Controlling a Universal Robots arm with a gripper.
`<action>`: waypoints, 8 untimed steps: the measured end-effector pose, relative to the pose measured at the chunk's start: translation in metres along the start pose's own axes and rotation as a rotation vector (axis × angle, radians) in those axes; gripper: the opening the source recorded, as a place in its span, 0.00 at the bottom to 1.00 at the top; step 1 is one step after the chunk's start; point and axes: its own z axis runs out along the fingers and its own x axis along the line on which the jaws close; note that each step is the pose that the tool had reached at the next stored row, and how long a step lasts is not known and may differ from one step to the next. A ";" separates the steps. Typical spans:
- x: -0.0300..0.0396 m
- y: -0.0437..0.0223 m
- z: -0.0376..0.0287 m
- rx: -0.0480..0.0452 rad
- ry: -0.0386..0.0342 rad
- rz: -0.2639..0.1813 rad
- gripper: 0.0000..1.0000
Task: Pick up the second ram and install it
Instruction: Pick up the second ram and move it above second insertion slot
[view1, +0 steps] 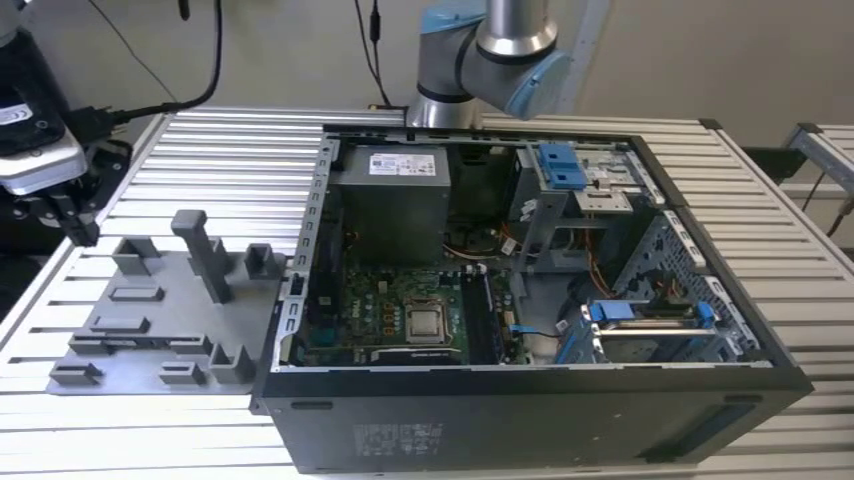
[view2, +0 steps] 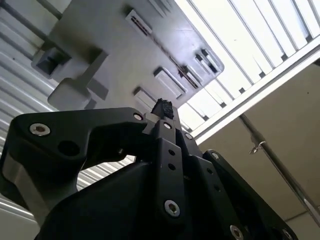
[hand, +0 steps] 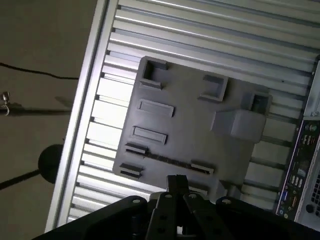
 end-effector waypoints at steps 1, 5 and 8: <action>0.0000 0.0000 -0.0001 0.0011 -0.0020 -0.011 0.11; 0.0001 0.0000 0.0000 0.0059 -0.0115 -0.057 0.11; 0.0000 0.0000 0.0000 0.0096 -0.0202 -0.087 0.11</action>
